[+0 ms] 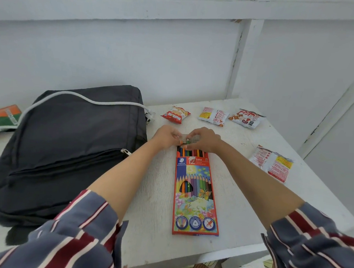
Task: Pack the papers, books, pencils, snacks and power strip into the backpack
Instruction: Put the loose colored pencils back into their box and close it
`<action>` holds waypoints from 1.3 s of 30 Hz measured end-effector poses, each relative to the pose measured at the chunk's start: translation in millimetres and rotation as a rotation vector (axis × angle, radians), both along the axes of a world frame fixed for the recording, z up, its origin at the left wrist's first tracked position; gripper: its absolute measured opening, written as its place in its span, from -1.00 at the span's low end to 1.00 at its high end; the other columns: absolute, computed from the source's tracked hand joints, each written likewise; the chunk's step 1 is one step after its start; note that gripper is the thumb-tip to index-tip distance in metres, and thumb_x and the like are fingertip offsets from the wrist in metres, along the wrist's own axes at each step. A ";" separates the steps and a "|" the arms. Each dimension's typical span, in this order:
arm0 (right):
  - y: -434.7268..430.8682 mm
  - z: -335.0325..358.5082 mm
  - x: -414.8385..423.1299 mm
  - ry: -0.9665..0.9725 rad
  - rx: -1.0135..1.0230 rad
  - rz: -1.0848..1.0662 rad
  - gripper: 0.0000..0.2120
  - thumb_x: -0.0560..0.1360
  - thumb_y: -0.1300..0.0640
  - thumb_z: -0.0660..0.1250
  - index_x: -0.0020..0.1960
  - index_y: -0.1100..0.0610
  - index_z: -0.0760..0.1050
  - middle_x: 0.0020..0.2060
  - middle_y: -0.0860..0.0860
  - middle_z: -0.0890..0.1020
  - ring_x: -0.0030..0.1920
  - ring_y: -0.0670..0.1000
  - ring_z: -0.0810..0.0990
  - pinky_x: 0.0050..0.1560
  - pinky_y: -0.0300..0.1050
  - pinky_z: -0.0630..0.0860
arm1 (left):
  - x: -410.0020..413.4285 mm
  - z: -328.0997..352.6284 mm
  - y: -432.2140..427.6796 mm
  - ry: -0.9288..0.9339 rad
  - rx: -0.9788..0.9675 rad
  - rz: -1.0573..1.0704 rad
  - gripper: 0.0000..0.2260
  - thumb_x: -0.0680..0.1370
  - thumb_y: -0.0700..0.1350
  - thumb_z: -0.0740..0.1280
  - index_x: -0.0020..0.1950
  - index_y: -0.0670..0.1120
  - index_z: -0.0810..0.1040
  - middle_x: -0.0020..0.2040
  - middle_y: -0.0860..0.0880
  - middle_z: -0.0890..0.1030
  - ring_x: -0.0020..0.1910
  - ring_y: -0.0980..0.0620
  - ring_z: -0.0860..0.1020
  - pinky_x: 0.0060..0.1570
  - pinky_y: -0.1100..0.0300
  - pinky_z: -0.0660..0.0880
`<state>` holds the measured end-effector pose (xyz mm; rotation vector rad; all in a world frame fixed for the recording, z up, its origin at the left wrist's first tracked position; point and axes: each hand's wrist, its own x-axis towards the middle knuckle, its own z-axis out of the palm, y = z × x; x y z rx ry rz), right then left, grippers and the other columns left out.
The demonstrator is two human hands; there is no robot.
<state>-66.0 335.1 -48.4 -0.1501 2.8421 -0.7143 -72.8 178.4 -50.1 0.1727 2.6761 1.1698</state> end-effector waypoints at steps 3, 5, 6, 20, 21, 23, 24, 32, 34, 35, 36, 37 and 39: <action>-1.2 5.8 -2.2 -0.057 -0.049 0.005 -0.54 0.37 -0.03 0.47 0.19 0.10 0.47 0.22 0.09 0.46 0.24 0.11 0.41 0.29 0.13 0.34 | -0.3 -2.5 2.1 0.008 -0.006 0.011 -0.81 0.46 -0.21 0.41 0.07 -0.17 0.61 -0.05 -0.06 0.55 -0.06 0.05 0.49 -0.25 0.36 0.39; -1.5 9.1 -3.7 -0.084 -0.044 0.014 -0.52 0.37 0.00 0.47 0.20 0.14 0.46 0.21 0.11 0.46 0.22 0.12 0.42 0.28 0.15 0.35 | -1.0 -3.5 2.8 0.006 -0.013 0.020 -0.79 0.46 -0.20 0.43 0.08 -0.16 0.61 -0.03 -0.06 0.56 -0.06 0.05 0.48 -0.23 0.31 0.40; -1.5 9.8 -5.1 -0.094 -0.039 0.018 -0.53 0.38 0.00 0.47 0.21 0.15 0.45 0.19 0.12 0.48 0.21 0.13 0.43 0.28 0.15 0.35 | -1.6 -3.9 2.6 0.003 -0.014 0.019 -0.77 0.45 -0.19 0.43 0.09 -0.16 0.60 -0.02 -0.07 0.56 -0.05 0.04 0.49 -0.17 0.27 0.41; -4.6 13.9 -2.7 -0.033 0.139 0.114 -0.54 0.46 -0.10 0.35 0.28 0.09 0.42 0.22 0.09 0.47 0.27 0.10 0.35 0.24 -0.02 0.19 | -1.5 -1.8 0.8 -0.016 -0.048 -0.016 -0.67 0.47 -0.18 0.42 0.23 -0.12 0.55 0.16 -0.15 0.56 0.07 -0.02 0.50 -0.04 0.20 0.38; -4.7 13.5 -2.0 -0.015 0.148 0.119 -0.55 0.45 -0.10 0.37 0.25 0.10 0.44 0.19 0.08 0.48 0.26 0.10 0.36 0.23 -0.01 0.19 | -2.1 -2.0 0.4 -0.014 -0.054 -0.018 -0.67 0.47 -0.18 0.42 0.23 -0.12 0.55 0.17 -0.15 0.56 0.09 -0.04 0.51 -0.03 0.21 0.39; -3.7 11.7 -0.8 0.023 0.143 0.117 -0.61 0.42 -0.09 0.41 0.15 0.08 0.48 0.07 0.05 0.50 0.21 0.08 0.39 0.19 -0.01 0.18 | -2.8 -2.2 -0.1 -0.011 -0.060 -0.022 -0.66 0.47 -0.17 0.42 0.24 -0.13 0.54 0.17 -0.16 0.56 0.13 -0.08 0.52 -0.01 0.20 0.39; -2.9 10.4 0.0 0.036 0.140 0.119 -0.66 0.40 -0.09 0.42 0.07 0.06 0.48 -0.01 0.02 0.49 0.18 0.08 0.42 0.17 -0.01 0.18 | -2.9 -2.1 0.1 -0.012 -0.063 -0.023 -0.65 0.47 -0.17 0.42 0.24 -0.14 0.53 0.17 -0.16 0.56 0.13 -0.08 0.52 -0.01 0.20 0.39; 14.9 7.8 3.5 -0.002 0.019 0.176 -0.72 0.47 -0.10 0.34 0.10 0.01 0.60 0.45 -0.03 0.29 0.40 0.07 0.27 0.30 0.12 0.08 | -3.9 -4.4 0.8 -0.018 -0.049 -0.021 -0.66 0.48 -0.19 0.41 0.24 -0.14 0.51 0.15 -0.19 0.55 0.00 -0.03 0.49 -0.03 0.20 0.38; 22.3 6.6 3.2 0.026 -0.106 0.120 -0.70 0.46 -0.04 0.37 0.17 -0.02 0.57 0.44 -0.05 0.30 0.43 0.06 0.24 0.35 0.17 0.04 | -3.1 -3.8 1.5 -0.022 -0.029 -0.009 -0.68 0.49 -0.17 0.39 0.24 -0.14 0.51 0.17 -0.19 0.54 0.10 -0.08 0.51 -0.02 0.20 0.37; 25.3 5.3 3.6 0.039 -0.130 0.097 -0.69 0.45 -0.01 0.40 0.18 -0.02 0.56 0.44 -0.05 0.31 0.43 0.05 0.24 0.36 0.18 0.04 | -2.9 -3.8 1.7 -0.024 -0.014 -0.002 -0.68 0.49 -0.16 0.39 0.24 -0.14 0.51 0.17 -0.18 0.53 0.11 -0.08 0.50 -0.03 0.21 0.37; 27.5 2.9 3.5 0.039 -0.130 0.086 -0.68 0.43 0.00 0.42 0.17 -0.03 0.56 0.43 -0.06 0.32 0.42 0.04 0.24 0.37 0.19 0.05 | -2.4 -3.7 2.0 -0.032 0.003 0.000 -0.68 0.49 -0.15 0.39 0.23 -0.14 0.51 0.17 -0.18 0.53 0.08 -0.07 0.50 -0.07 0.23 0.37; 29.2 -0.1 3.6 0.029 -0.126 0.090 -0.69 0.41 0.02 0.44 0.15 -0.03 0.58 0.43 -0.06 0.32 0.42 0.04 0.25 0.38 0.19 0.07 | -1.6 -3.9 2.4 -0.043 0.015 -0.004 -0.66 0.48 -0.14 0.40 0.24 -0.14 0.51 0.17 -0.17 0.52 0.04 -0.04 0.48 -0.13 0.23 0.38; 30.2 -6.6 3.6 -0.006 -0.133 0.108 -0.70 0.37 0.03 0.47 0.10 -0.05 0.61 0.42 -0.05 0.33 0.40 0.05 0.28 0.37 0.22 0.12 | 0.5 -4.1 3.6 -0.066 0.021 -0.023 -0.62 0.45 -0.14 0.44 0.24 -0.13 0.48 0.17 -0.16 0.50 0.02 0.01 0.45 -0.19 0.25 0.39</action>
